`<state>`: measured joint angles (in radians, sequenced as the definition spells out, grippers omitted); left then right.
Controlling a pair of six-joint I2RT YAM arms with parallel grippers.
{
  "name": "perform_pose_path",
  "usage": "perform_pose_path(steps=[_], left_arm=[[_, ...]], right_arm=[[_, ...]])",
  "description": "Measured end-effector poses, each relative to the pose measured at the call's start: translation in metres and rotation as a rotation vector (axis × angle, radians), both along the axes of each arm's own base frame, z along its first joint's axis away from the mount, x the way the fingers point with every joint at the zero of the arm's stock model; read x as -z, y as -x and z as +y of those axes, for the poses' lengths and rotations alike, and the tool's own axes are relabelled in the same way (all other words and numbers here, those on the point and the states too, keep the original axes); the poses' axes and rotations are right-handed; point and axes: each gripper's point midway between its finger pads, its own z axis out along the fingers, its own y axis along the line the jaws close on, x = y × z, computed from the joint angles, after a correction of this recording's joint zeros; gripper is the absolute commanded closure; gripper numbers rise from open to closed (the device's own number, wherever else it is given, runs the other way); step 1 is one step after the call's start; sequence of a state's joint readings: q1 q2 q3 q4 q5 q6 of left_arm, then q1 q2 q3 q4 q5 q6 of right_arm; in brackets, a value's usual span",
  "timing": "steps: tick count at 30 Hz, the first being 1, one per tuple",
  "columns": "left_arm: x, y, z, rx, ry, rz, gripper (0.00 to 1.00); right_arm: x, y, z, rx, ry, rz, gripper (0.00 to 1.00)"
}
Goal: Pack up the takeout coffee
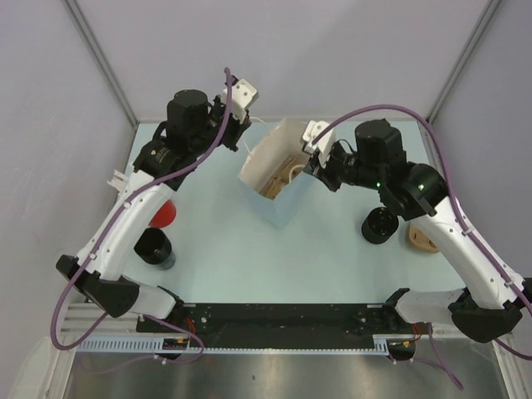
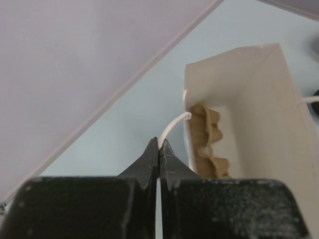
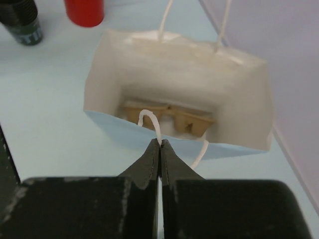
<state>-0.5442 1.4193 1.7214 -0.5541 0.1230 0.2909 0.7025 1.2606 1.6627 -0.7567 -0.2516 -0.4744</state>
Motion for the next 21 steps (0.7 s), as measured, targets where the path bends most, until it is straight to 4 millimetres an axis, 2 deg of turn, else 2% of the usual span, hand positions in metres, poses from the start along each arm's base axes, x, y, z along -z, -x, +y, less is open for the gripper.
perform_pose_path(steps=[4, 7, 11, 14, 19, 21], left_arm=[[0.018, 0.002, -0.002, 0.028, -0.031, 0.016, 1.00], [0.046, -0.002, -0.004, 0.037, -0.084, 0.057, 1.00], [0.062, -0.007, -0.006, 0.038, -0.117, 0.078, 1.00], [0.057, -0.007, -0.007, 0.045, -0.116, 0.067, 1.00], [0.025, 0.004, -0.017, 0.119, -0.070, 0.027, 1.00], [0.021, 0.012, -0.022, 0.164, -0.058, 0.030, 1.00]], right_arm=[[0.059, 0.018, -0.002, -0.057, 0.106, 0.105, 1.00], [0.096, 0.024, -0.004, -0.081, 0.191, 0.171, 1.00], [0.111, 0.030, -0.009, -0.108, 0.248, 0.186, 1.00], [0.121, 0.043, -0.012, -0.171, 0.291, 0.198, 1.00], [0.150, 0.077, -0.019, -0.285, 0.373, 0.263, 1.00], [0.162, 0.088, -0.021, -0.317, 0.398, 0.299, 1.00]])
